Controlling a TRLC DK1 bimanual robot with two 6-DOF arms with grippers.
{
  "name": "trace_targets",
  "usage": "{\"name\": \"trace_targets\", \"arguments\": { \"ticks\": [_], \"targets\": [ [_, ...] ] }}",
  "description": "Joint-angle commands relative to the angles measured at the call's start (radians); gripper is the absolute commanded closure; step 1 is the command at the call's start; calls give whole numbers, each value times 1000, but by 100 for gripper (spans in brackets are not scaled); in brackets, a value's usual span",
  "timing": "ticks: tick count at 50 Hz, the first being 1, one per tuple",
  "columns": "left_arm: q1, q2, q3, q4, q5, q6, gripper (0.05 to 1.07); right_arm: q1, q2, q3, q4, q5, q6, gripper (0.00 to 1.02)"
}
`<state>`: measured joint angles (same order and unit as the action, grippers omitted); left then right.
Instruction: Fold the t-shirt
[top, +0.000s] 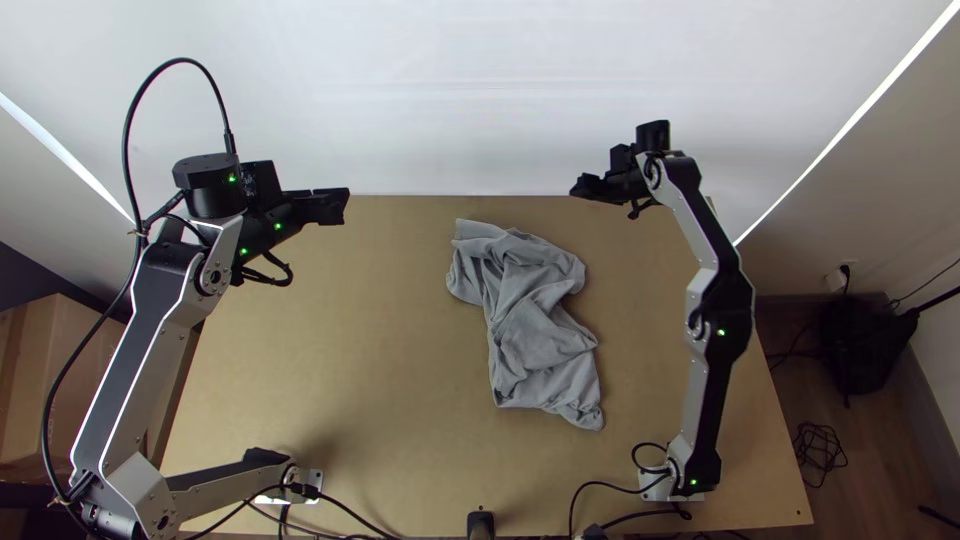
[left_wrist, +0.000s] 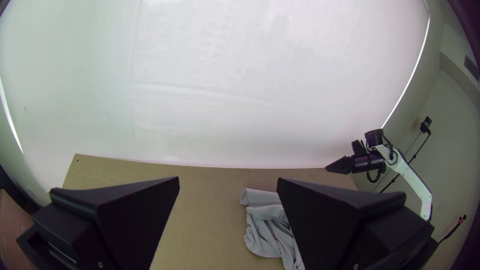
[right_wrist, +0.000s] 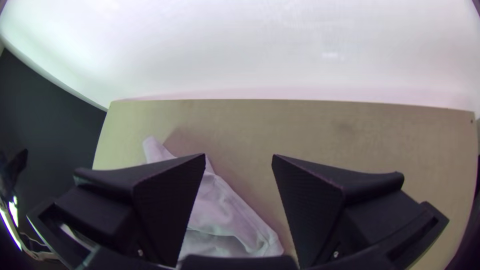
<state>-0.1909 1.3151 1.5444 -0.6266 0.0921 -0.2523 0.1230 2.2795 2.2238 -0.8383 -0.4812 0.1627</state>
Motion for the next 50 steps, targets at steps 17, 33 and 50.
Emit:
{"name": "trace_targets", "arguments": {
  "ticks": [17,33,50],
  "targets": [
    [19,-19,-10,-5,-3,18,10,99,238,74,-168,-83,32,40],
    [21,-19,-3,-7,-3,18,10,171,273,73,-145,-94,31,74],
    [-102,-37,-107,-67,-2,84,9,135,109,-9,-101,-99,24,100]
  ]
}}
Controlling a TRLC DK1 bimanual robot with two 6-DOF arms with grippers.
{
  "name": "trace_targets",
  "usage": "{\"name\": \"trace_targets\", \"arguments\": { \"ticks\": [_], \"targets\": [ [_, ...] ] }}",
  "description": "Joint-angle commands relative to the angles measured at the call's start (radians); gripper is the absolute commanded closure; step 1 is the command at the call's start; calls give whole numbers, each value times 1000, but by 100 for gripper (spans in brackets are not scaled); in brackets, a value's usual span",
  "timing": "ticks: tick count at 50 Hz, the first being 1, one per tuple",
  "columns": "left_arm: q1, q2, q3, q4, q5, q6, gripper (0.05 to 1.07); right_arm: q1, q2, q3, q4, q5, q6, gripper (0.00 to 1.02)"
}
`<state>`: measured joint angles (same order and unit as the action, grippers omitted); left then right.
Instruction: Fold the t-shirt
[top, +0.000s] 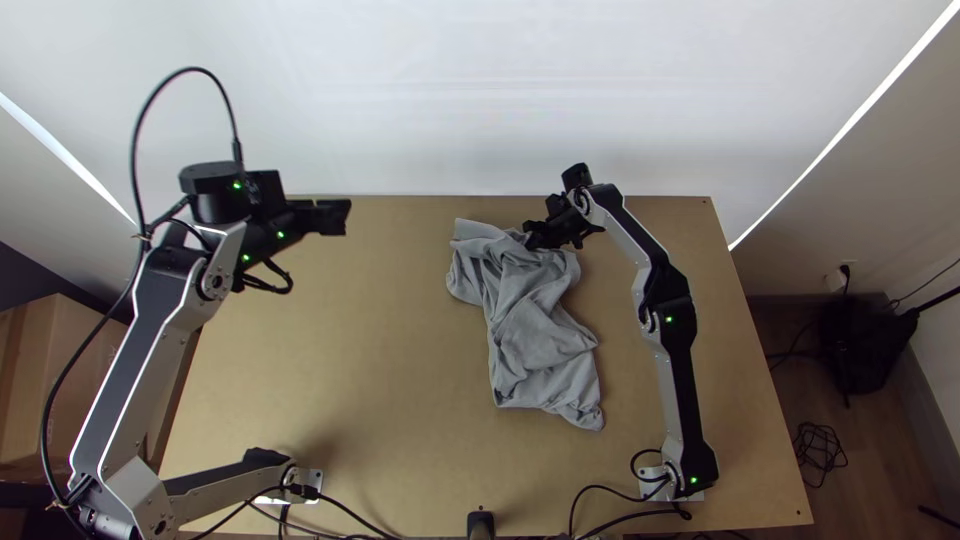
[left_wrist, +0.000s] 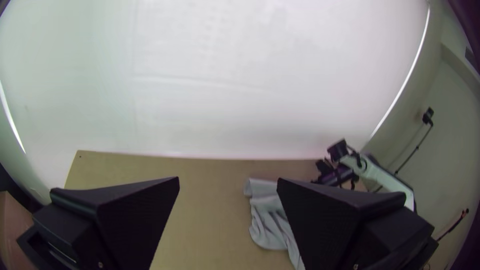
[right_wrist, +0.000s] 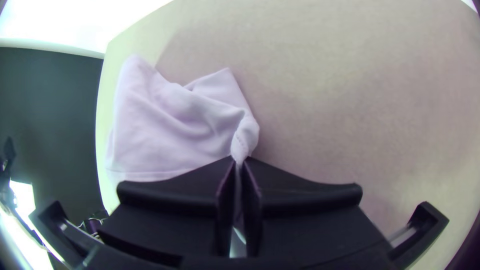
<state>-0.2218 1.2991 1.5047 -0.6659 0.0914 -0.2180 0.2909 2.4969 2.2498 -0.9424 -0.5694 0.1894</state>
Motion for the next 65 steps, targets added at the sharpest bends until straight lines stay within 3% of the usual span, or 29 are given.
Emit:
{"name": "trace_targets", "arguments": {
  "ticks": [1,11,30,48,65],
  "targets": [
    [-85,-21,-80,-27,-1,55,9,-39,-124,-38,5,-10,-2,100],
    [-217,86,-126,-46,2,108,9,-128,-331,-137,5,-9,-25,100],
    [-333,466,58,150,24,65,10,-246,-616,-378,5,5,-94,100],
    [-379,922,479,175,123,-58,10,-242,-652,-472,24,36,-102,100],
    [-403,1132,736,207,174,-167,10,-205,-665,-539,97,68,-91,100]
  ]
}}
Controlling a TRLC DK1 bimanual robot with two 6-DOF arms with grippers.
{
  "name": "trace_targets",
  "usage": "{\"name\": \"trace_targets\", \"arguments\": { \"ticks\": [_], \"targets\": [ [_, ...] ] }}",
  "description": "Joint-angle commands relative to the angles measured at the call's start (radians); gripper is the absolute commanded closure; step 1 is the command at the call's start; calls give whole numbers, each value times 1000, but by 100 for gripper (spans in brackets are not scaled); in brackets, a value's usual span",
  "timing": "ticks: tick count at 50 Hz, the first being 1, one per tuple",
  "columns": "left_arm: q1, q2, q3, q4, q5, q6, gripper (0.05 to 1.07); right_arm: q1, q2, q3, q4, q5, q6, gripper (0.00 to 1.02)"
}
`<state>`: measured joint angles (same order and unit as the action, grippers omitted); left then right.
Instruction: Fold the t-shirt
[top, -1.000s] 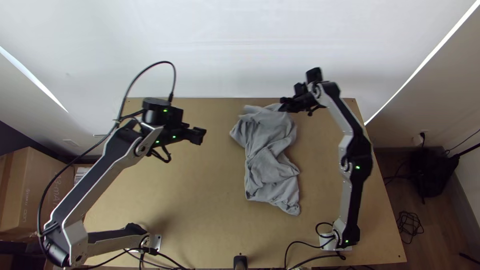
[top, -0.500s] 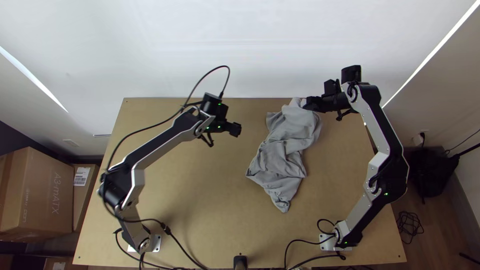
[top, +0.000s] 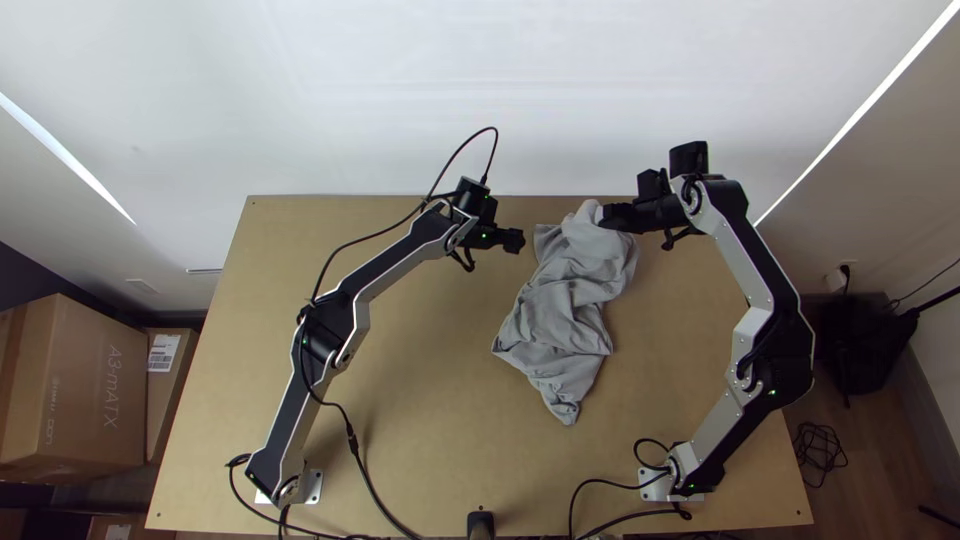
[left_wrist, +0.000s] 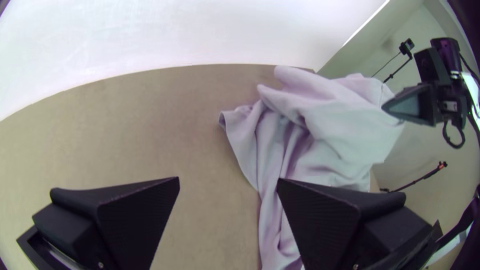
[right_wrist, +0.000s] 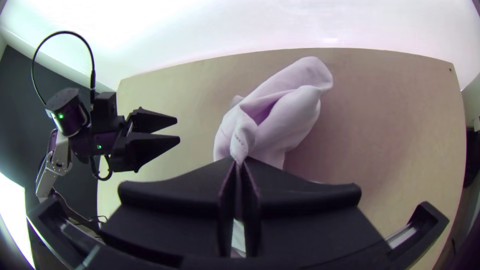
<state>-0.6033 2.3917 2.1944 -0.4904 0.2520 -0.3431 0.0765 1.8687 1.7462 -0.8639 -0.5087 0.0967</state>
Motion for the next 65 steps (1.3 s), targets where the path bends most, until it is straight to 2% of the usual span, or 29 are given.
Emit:
{"name": "trace_targets", "arguments": {
  "ticks": [1,16,35,37,39,45,48,62,63,65],
  "targets": [
    [-26,46,48,41,13,-48,10,11,-39,-40,23,7,1,100],
    [-73,142,71,188,13,-128,10,25,-54,-54,48,9,38,100],
    [-116,222,102,265,-34,-122,11,43,-72,-82,63,9,63,100],
    [-119,224,102,266,-36,-122,19,45,-75,-83,65,9,63,100],
    [-121,227,102,280,-43,-123,32,46,-80,-86,66,9,64,100],
    [-125,230,100,323,-115,-146,86,48,-97,-99,69,9,75,100],
    [-127,230,99,340,-138,-149,105,48,-111,-113,72,9,77,100],
    [-101,193,76,308,-132,-149,105,31,-166,-226,120,9,74,100],
    [-98,193,76,308,-134,-149,105,31,-167,-232,126,9,75,98],
    [-92,192,76,306,-132,-149,105,29,-167,-237,128,9,77,86]
  ]
}}
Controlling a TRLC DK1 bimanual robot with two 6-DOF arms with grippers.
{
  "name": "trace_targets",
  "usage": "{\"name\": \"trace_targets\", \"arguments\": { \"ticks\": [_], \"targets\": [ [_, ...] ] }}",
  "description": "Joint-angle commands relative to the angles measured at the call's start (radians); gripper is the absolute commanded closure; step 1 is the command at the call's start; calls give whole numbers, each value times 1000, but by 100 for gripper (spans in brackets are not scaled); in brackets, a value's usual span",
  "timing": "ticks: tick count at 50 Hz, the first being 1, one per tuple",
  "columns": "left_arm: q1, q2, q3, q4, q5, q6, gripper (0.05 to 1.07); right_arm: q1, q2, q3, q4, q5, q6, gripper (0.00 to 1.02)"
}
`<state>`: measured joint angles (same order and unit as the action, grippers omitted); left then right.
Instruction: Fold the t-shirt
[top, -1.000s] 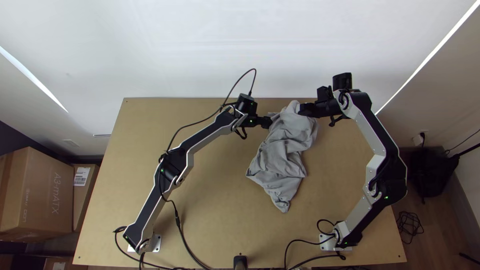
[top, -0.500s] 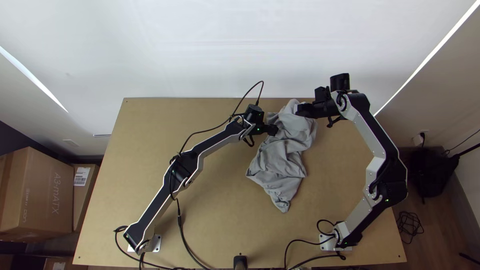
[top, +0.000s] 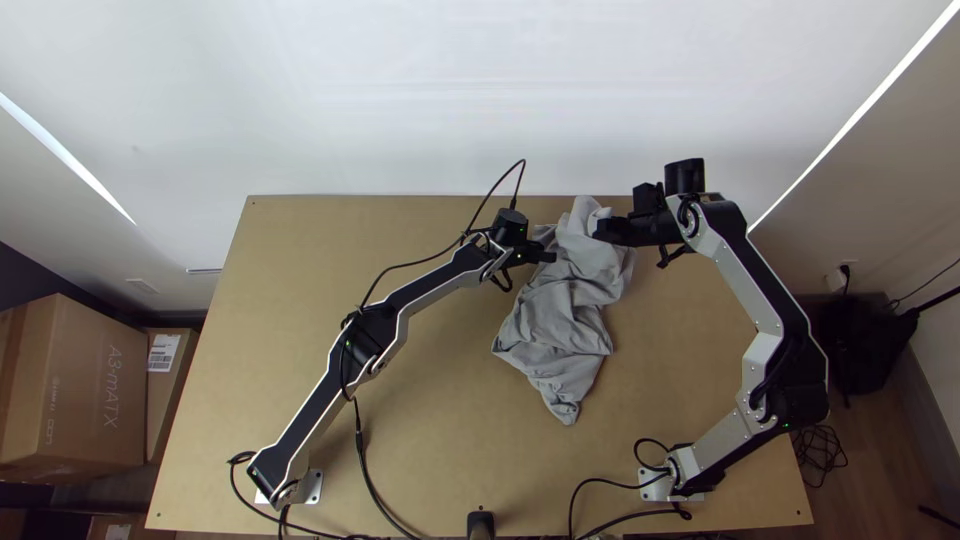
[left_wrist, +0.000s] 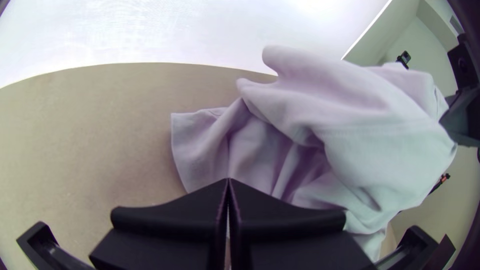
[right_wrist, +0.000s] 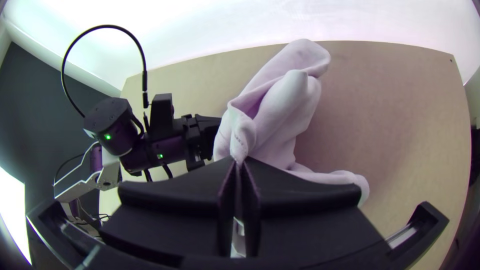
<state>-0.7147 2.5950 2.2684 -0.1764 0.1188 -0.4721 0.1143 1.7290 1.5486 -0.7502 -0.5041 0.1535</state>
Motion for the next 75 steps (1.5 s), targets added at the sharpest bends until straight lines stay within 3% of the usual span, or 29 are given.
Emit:
{"name": "trace_targets", "arguments": {
  "ticks": [1,4,9,13,30,33,37,40,55,63,70,75],
  "targets": [
    [23,-12,2,-8,2,-22,105,-7,-26,-41,14,4,20,78],
    [23,-10,2,-8,1,-20,104,-7,-26,-42,14,4,23,59],
    [21,-9,3,-23,5,-10,81,-7,-11,-28,15,6,29,57],
    [23,-6,3,-29,7,-8,75,-16,1,-21,17,7,32,44],
    [35,8,14,-20,5,-8,73,-42,72,33,29,9,40,43],
    [37,17,22,-15,5,-8,73,-39,72,33,34,9,46,49],
    [38,24,23,-8,2,-11,72,-34,64,24,61,9,47,79],
    [38,28,23,-2,1,-13,66,-30,49,5,94,7,49,100],
    [37,42,43,-14,7,-11,40,1,24,-7,101,7,60,100],
    [31,51,46,0,10,-11,40,8,17,-19,101,9,60,100],
    [26,54,49,17,12,-7,44,8,9,-25,103,9,60,100],
    [18,57,49,52,12,-7,66,7,0,-35,103,9,61,100]
  ]
}}
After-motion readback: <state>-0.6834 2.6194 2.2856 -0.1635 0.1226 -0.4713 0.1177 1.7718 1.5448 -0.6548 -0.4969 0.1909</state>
